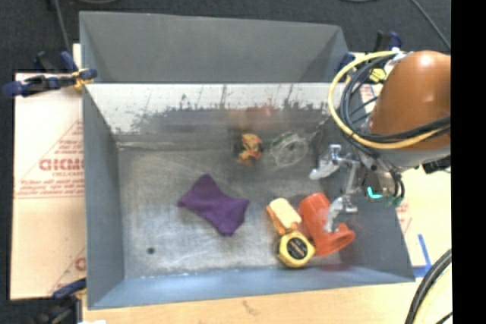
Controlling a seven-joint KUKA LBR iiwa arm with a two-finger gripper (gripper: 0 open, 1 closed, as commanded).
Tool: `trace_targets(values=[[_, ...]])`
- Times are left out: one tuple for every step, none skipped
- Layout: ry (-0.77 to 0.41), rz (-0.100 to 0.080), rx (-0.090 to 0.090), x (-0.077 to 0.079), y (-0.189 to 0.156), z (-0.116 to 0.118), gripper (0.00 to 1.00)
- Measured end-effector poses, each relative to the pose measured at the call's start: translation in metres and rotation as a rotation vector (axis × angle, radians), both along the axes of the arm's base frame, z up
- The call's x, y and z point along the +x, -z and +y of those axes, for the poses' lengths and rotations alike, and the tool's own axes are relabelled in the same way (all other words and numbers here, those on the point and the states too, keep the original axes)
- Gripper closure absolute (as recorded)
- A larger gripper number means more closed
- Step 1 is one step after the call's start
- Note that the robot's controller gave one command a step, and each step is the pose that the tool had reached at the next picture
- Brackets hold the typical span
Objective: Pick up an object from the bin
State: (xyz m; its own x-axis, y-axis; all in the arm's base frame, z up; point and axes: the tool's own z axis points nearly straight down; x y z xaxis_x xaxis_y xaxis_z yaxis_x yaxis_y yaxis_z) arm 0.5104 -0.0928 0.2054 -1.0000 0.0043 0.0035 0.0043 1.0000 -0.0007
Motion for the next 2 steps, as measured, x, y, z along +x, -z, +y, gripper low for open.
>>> trace_targets(values=[[-0.003, -0.007, -0.001, 0.002, -0.003, 0.0, 0.0], [0.077, -0.019, -0.007, 0.025, 0.124, 0.014, 1.0]])
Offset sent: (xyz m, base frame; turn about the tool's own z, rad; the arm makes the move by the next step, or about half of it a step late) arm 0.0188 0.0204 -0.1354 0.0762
